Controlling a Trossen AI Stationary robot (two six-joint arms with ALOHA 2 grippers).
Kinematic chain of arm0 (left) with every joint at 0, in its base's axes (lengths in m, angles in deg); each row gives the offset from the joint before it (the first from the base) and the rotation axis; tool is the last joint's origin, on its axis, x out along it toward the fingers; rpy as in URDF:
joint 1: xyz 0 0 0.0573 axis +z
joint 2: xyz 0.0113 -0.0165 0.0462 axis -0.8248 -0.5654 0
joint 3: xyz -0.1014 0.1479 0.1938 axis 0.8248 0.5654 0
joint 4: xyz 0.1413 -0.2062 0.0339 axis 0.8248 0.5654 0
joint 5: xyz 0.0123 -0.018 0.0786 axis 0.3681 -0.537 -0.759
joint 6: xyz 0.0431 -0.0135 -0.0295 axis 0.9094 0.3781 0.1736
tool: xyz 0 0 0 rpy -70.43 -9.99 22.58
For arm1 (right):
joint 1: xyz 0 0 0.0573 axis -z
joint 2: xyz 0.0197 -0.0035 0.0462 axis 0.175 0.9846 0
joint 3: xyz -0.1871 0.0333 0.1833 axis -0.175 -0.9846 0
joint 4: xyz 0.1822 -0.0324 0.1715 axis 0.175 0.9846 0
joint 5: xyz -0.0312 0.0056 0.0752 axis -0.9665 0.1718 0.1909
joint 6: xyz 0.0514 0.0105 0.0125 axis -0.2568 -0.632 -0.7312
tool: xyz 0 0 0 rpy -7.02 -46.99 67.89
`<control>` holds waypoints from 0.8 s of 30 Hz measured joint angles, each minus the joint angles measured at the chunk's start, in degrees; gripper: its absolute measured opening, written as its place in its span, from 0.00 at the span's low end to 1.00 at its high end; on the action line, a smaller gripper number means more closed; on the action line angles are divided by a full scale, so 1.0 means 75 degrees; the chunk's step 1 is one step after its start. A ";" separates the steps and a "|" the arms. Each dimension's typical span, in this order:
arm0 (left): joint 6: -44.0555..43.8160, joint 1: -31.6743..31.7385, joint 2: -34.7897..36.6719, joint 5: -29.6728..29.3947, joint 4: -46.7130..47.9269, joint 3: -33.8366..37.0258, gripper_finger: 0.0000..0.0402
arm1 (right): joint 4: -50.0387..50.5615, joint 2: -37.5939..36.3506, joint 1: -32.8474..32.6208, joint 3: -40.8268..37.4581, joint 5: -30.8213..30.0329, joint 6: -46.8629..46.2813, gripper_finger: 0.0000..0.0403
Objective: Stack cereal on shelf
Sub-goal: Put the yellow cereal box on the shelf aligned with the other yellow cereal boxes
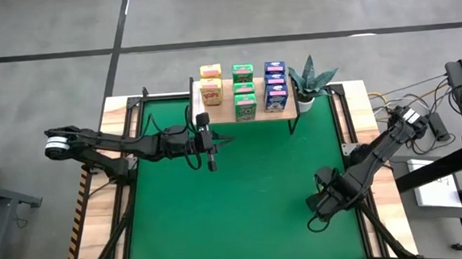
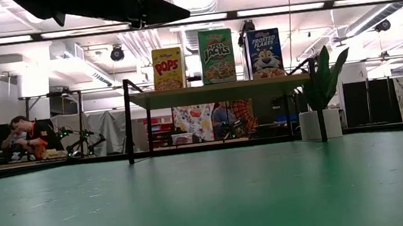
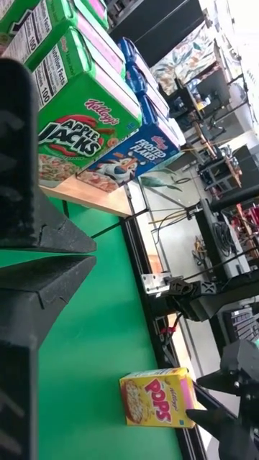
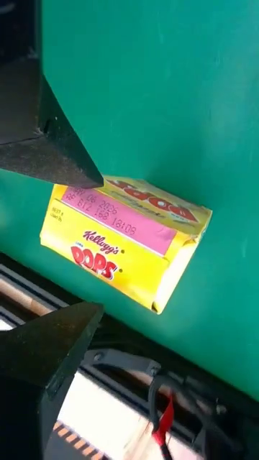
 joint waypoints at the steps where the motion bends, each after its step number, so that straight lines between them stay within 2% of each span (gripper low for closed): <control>1: 0.0000 0.0000 0.0000 0.0000 0.0000 0.0000 0.00 | -0.0093 -0.0011 -0.0015 -0.0051 -0.0008 -0.0009 0.66; 9: -0.0023 0.0000 0.0000 0.0000 0.0003 0.0000 0.00 | -0.0992 0.0003 -0.0030 -0.0625 -0.0243 0.0061 0.65; 24: -0.0233 -0.0055 0.0011 0.0000 0.0019 0.0000 0.00 | -0.1016 -0.0093 -0.0030 -0.0649 -0.0354 0.0528 0.48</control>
